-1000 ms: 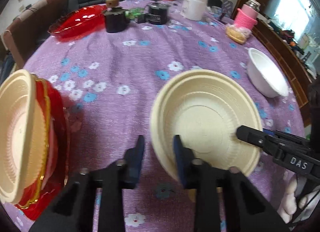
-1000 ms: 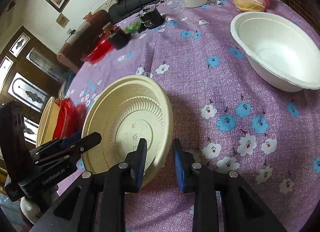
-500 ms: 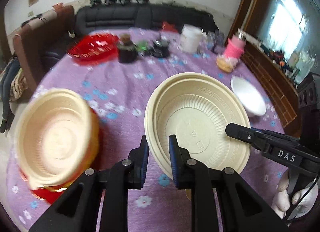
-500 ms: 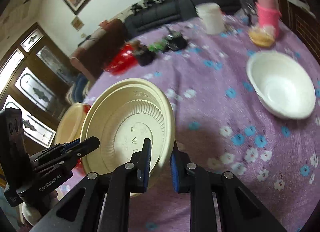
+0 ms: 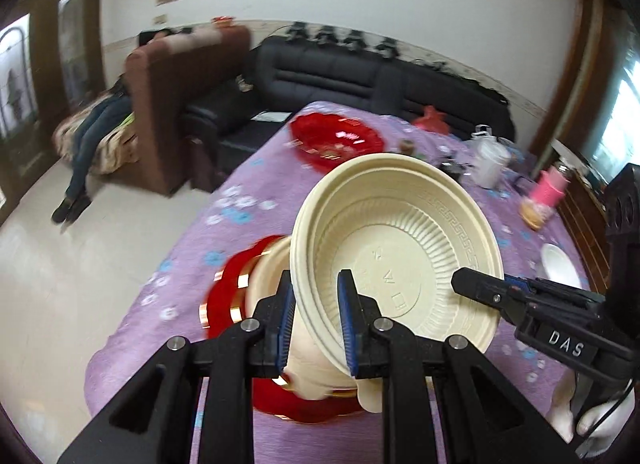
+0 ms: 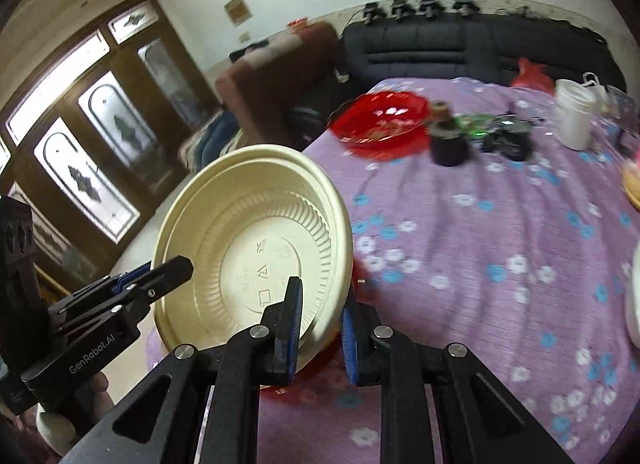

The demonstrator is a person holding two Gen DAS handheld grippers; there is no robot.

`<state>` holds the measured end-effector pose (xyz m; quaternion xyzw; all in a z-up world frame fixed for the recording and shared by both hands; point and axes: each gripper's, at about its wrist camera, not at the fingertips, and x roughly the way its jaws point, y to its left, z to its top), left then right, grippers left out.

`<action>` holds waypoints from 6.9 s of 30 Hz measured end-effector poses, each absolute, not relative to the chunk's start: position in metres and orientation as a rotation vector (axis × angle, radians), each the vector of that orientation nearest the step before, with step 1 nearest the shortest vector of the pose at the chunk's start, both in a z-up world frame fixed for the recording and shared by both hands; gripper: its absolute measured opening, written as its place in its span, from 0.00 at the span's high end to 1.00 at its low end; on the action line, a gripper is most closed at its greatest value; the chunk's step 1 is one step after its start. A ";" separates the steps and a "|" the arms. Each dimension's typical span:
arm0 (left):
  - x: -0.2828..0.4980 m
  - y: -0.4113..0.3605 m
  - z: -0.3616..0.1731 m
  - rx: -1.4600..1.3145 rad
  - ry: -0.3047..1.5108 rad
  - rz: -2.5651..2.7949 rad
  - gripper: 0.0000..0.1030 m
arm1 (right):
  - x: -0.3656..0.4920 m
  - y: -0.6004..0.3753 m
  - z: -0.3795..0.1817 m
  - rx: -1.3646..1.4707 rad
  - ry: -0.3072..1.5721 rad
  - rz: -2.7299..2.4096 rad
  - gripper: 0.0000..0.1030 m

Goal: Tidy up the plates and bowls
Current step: 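Lower the second cream bowl into the first cream bowl, open right gripper, then grasp the rim of the white paper bowl with the right gripper, then lower the white bowl onto the cream bowls and open the right gripper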

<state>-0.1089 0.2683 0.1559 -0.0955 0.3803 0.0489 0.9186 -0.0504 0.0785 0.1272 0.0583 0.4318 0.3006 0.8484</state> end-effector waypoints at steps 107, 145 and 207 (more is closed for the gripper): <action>-0.117 0.072 0.120 0.077 0.809 -0.117 0.17 | -0.021 -0.318 0.018 0.616 0.798 -0.142 0.73; 0.072 -0.094 0.030 -0.049 1.154 -0.417 0.67 | -0.019 -0.293 0.019 0.598 0.849 0.124 0.88; -0.108 0.283 0.138 -0.240 0.774 0.093 0.29 | -0.043 0.096 0.090 0.076 0.898 0.556 0.86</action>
